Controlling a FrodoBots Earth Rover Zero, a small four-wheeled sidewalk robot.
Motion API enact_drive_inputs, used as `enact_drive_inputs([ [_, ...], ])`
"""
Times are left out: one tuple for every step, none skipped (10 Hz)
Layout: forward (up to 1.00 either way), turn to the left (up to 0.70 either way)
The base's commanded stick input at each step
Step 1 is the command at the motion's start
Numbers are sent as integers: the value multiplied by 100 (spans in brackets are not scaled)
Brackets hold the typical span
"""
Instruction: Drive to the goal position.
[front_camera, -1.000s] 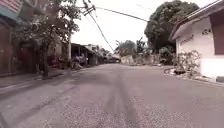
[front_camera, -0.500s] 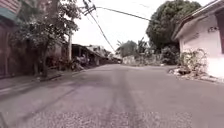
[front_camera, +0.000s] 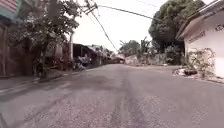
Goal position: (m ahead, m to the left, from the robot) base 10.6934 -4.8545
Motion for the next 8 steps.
enact_drive_inputs([
  [50, 7],
  [50, 7],
  [50, 7],
  [50, 7],
  [50, 7],
  [50, 7],
  [50, 7],
  [50, 7],
])
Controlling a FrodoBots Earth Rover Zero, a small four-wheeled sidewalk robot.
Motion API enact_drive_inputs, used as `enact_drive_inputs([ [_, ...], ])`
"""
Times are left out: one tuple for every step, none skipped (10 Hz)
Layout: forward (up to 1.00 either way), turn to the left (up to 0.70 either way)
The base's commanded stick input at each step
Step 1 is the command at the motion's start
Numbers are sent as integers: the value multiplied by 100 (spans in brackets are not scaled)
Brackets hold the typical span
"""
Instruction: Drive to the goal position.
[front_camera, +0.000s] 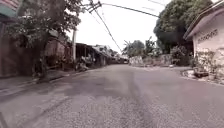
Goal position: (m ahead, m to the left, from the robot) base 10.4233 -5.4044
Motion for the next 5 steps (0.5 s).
enact_drive_inputs([
  [50, 7],
  [50, 7],
  [50, 7],
  [50, 7],
  [50, 7],
])
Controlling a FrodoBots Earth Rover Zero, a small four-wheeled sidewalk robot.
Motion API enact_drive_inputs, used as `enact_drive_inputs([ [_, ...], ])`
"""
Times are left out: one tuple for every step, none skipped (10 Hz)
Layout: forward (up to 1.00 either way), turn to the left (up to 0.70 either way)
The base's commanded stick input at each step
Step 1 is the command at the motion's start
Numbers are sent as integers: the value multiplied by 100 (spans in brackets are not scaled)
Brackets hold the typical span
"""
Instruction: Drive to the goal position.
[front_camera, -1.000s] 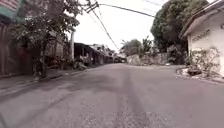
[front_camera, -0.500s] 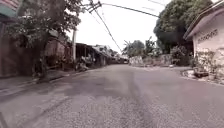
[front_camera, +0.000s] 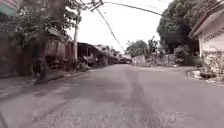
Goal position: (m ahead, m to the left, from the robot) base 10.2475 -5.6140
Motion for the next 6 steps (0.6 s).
enact_drive_inputs([
  [50, 7],
  [50, 7],
  [50, 7],
  [50, 7],
  [50, 7],
  [50, 7],
])
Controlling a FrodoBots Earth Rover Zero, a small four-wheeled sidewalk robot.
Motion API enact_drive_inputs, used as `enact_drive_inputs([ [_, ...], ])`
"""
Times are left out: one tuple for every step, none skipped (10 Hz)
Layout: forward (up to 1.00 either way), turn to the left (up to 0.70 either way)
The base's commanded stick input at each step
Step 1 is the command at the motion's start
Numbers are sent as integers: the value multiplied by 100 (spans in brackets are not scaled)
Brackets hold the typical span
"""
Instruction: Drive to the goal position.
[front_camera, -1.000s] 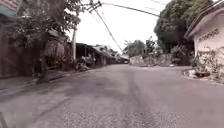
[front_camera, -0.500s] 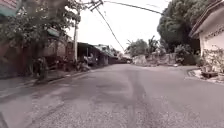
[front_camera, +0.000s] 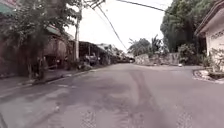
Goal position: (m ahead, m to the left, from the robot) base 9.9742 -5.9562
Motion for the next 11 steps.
enact_drive_inputs([
  [50, 7],
  [50, 7],
  [50, 7],
  [50, 7],
  [50, 7],
  [50, 7],
  [50, 7],
  [50, 7],
  [50, 7],
  [50, 7],
  [50, 7],
])
